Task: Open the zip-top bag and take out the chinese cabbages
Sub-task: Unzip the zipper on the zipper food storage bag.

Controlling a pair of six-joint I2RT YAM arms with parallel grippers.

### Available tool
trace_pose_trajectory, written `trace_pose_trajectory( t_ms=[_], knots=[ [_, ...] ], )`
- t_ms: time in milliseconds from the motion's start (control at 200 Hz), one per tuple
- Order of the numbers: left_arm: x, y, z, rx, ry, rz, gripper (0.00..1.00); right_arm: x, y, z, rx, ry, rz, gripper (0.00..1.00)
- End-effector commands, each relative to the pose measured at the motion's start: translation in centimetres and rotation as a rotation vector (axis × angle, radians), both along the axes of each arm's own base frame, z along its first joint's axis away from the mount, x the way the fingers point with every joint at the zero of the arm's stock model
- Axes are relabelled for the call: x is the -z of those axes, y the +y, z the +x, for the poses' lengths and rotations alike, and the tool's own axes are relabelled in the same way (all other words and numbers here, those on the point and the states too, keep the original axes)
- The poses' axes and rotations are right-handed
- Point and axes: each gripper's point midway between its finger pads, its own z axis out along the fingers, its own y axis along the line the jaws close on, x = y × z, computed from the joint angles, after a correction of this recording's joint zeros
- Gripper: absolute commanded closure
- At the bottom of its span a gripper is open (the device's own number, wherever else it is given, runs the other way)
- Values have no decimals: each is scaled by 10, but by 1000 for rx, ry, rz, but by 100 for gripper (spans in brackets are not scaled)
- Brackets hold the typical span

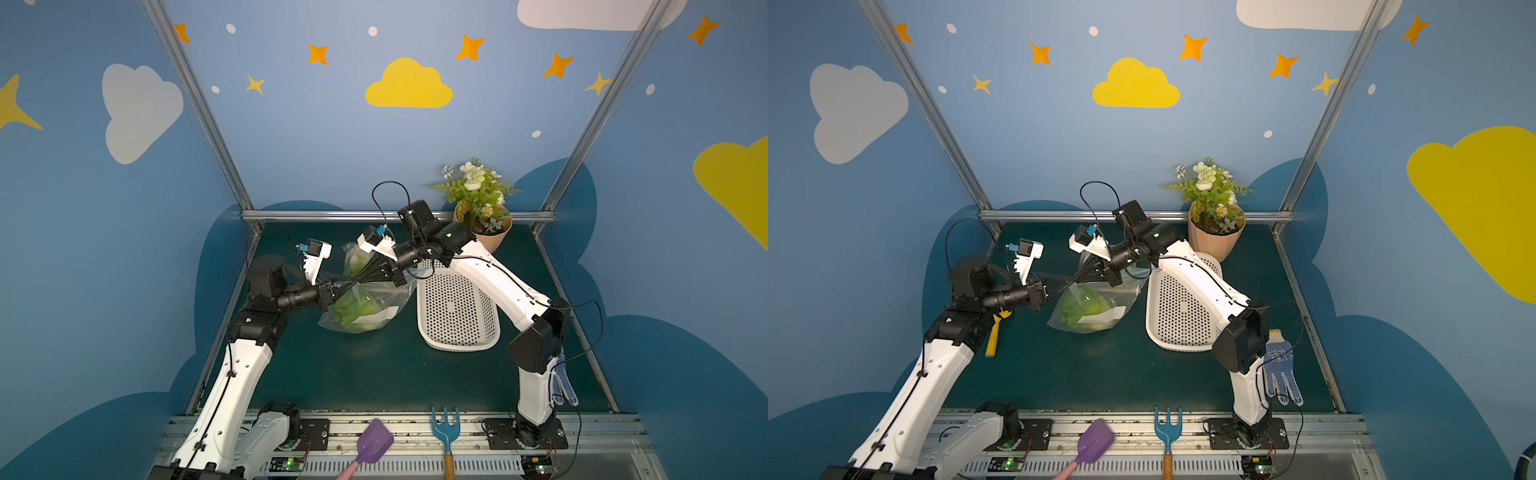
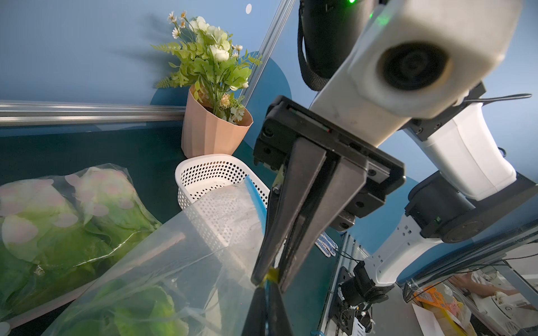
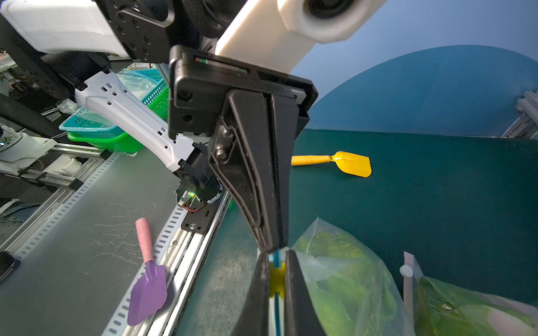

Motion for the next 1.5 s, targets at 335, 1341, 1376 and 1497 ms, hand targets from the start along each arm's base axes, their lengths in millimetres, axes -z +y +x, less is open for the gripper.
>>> trace_pose_trajectory(
  t_ms=[335,1341,1376,1497],
  knots=[
    [2,5,2,-41,-32,41,95,4,-7,6,30,21,-31,100],
    [12,26,12,-171,-27,125,95,19,-53,34,192,8,-101,100],
    [11,28,13,-180,-29,125,95,19,-55,34,198,4,-104,100],
    [9,33,14,-201,-38,125,95,21,-62,36,220,-4,-112,100]
  ],
)
